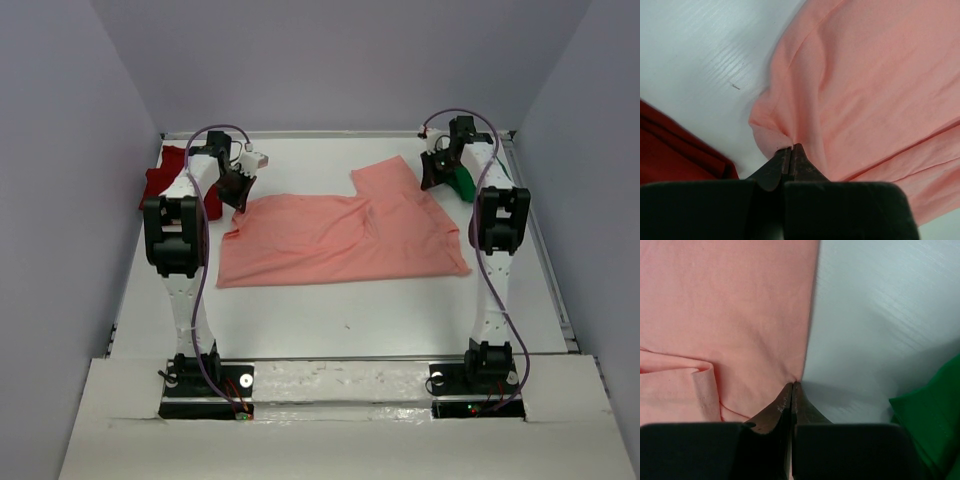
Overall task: Fold and stack the t-shirts
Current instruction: Grap the side of the flattened tshirt furthest away from the robot with both arms, then fold the other side of the tshirt into a rectangle
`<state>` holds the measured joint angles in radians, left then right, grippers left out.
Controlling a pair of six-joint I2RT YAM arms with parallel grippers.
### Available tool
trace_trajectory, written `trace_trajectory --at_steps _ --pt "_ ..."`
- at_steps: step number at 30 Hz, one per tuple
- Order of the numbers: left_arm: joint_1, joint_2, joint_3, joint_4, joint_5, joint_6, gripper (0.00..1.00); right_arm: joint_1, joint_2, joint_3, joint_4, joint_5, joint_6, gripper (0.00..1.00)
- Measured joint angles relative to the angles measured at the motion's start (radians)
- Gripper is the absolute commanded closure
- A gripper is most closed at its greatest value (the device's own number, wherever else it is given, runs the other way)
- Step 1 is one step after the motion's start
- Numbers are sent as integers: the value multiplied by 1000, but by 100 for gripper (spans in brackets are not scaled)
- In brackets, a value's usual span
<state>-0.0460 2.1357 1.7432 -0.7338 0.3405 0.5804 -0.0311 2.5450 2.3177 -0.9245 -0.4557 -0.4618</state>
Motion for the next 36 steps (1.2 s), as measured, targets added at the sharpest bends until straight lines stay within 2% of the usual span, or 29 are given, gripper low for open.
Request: trace_trajectory --at_steps 8,25,36 --pt "0 -29 -21 20 -7 -34 100 0 -78 -109 12 23 -10 100" --pt "6 -201 -101 88 -83 -91 100 -5 -412 -333 18 81 -59 100" --pt "93 -329 -143 59 -52 -72 100 -23 -532 -518 18 116 -85 100"
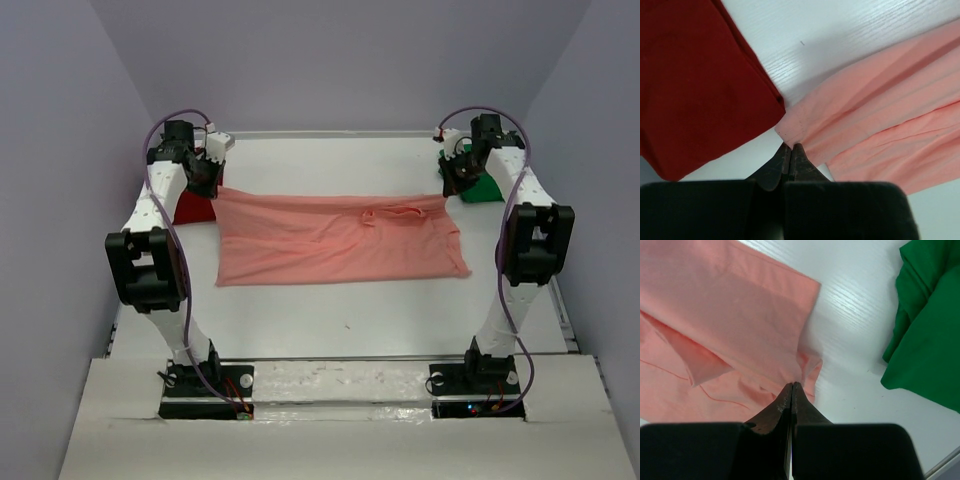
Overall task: Fold and stack the t-shirts
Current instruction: Fold the other side of the tshirt into a rectangle
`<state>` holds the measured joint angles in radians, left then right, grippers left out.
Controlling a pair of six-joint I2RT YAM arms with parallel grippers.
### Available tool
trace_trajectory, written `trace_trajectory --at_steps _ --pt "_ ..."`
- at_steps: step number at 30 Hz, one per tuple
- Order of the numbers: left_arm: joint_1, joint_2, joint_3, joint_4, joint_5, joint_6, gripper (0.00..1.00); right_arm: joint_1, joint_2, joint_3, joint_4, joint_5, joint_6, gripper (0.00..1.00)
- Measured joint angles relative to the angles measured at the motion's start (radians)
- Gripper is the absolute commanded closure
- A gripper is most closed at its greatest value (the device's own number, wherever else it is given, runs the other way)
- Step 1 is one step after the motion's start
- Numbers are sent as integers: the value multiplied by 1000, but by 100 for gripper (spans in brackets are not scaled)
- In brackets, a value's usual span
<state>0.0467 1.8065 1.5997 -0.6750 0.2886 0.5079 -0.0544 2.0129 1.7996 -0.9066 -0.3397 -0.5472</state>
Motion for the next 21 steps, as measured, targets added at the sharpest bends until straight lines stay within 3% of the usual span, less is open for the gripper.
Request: trace_trajectory --at_steps 21 --pt "27 -140 -161 -97 87 73 100 -5 -248 -262 -16 31 -26 100"
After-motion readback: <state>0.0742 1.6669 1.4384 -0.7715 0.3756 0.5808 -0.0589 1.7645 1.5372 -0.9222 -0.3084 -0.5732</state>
